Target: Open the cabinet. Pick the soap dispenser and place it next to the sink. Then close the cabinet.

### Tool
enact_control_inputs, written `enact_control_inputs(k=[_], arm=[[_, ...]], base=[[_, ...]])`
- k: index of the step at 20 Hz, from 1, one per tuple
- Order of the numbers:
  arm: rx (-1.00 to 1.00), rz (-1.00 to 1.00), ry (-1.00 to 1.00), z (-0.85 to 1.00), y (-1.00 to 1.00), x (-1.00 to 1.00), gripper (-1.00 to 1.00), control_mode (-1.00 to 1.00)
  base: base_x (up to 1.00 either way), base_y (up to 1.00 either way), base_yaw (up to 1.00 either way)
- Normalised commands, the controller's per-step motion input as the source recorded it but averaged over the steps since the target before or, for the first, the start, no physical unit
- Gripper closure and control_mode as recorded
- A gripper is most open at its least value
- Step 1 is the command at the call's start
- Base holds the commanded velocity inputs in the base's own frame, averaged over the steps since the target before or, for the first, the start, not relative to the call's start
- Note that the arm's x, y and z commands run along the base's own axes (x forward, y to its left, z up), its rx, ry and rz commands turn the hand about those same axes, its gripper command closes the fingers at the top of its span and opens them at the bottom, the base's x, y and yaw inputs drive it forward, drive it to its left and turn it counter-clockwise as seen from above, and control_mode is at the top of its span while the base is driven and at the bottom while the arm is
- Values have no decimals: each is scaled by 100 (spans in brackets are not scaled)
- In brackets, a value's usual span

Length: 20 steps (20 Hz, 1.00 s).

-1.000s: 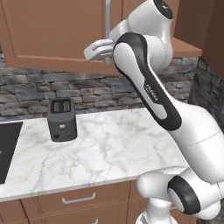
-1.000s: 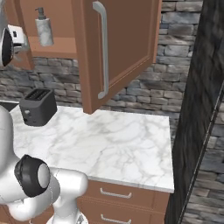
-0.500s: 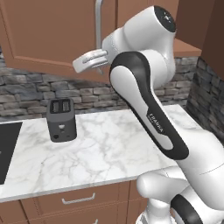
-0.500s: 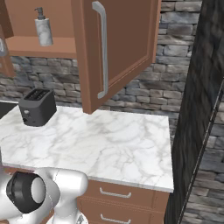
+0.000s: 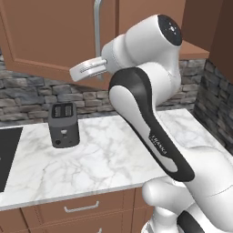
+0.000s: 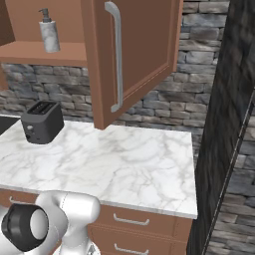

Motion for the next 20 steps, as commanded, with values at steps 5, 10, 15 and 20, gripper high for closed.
enact_control_inputs(k=[5, 10, 15, 20], arm=[[0, 0, 0, 0, 0, -8, -100, -100], [0, -5, 0, 0, -5, -30, -100, -100], [0, -27, 0, 0, -60, -69, -100, -100], [1, -32, 3, 1, -87, -63, -100, -100]], base=[[0, 0, 0], [0, 0, 0], [0, 0, 0], [0, 0, 0]])
